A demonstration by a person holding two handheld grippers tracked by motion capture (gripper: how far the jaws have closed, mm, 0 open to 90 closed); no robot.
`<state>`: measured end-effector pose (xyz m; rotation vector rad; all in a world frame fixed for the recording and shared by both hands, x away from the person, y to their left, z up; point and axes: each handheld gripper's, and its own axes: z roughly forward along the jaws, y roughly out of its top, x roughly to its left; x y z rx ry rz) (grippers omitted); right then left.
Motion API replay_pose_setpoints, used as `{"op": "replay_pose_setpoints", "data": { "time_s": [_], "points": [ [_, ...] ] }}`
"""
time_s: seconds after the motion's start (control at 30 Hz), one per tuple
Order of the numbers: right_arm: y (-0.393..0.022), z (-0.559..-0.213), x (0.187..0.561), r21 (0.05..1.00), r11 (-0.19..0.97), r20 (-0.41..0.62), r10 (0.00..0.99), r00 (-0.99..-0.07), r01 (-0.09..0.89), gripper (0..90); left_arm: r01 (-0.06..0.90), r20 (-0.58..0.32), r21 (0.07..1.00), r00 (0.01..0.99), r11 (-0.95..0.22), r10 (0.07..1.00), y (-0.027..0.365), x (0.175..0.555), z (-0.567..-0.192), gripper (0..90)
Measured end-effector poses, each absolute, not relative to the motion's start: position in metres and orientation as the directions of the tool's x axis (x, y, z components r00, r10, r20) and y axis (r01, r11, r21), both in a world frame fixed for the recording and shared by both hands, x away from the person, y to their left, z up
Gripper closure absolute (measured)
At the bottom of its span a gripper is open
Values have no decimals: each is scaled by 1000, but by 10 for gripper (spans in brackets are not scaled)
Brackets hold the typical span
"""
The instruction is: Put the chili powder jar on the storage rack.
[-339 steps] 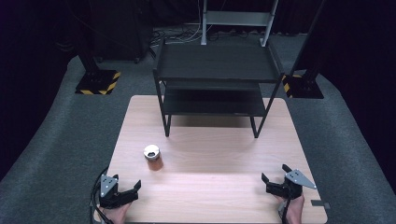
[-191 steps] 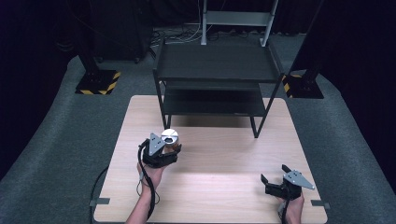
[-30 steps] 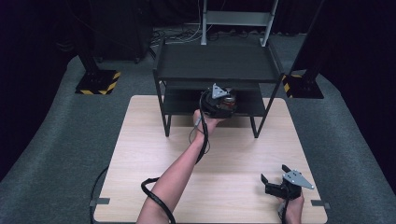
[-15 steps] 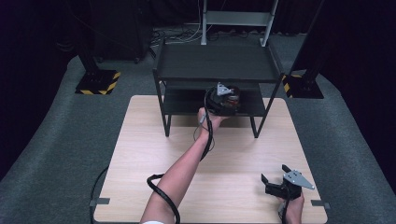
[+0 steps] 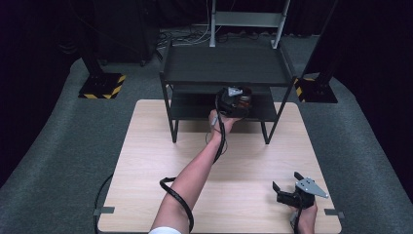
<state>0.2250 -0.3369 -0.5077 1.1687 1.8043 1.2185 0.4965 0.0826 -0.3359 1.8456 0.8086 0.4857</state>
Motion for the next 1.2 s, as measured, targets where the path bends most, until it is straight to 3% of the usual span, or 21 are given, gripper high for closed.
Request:
{"op": "replay_pose_setpoints", "data": {
  "time_s": [0.43,0.47,0.6,0.7,0.77,1.2],
  "points": [
    [-337,-508,225,936,170,-38,920,-391,308,4,311,-34,913,704,-264,710,84,499,-334,298],
    [-338,-508,225,937,169,-38,920,-391,305,4,301,-31,918,704,-259,710,84,496,-335,278],
    [-339,-509,225,940,157,-29,921,-388,302,3,324,-27,908,679,-267,733,78,485,-326,12],
    [-338,-509,225,939,159,-31,922,-386,305,3,326,-13,900,684,-290,729,81,478,-319,2],
    [-338,-508,225,938,160,-31,923,-385,308,3,318,53,876,683,-362,728,79,473,-310,1],
    [-335,-507,225,935,164,-35,926,-377,315,3,263,85,877,737,-401,670,129,428,-306,2]
  ]
}}
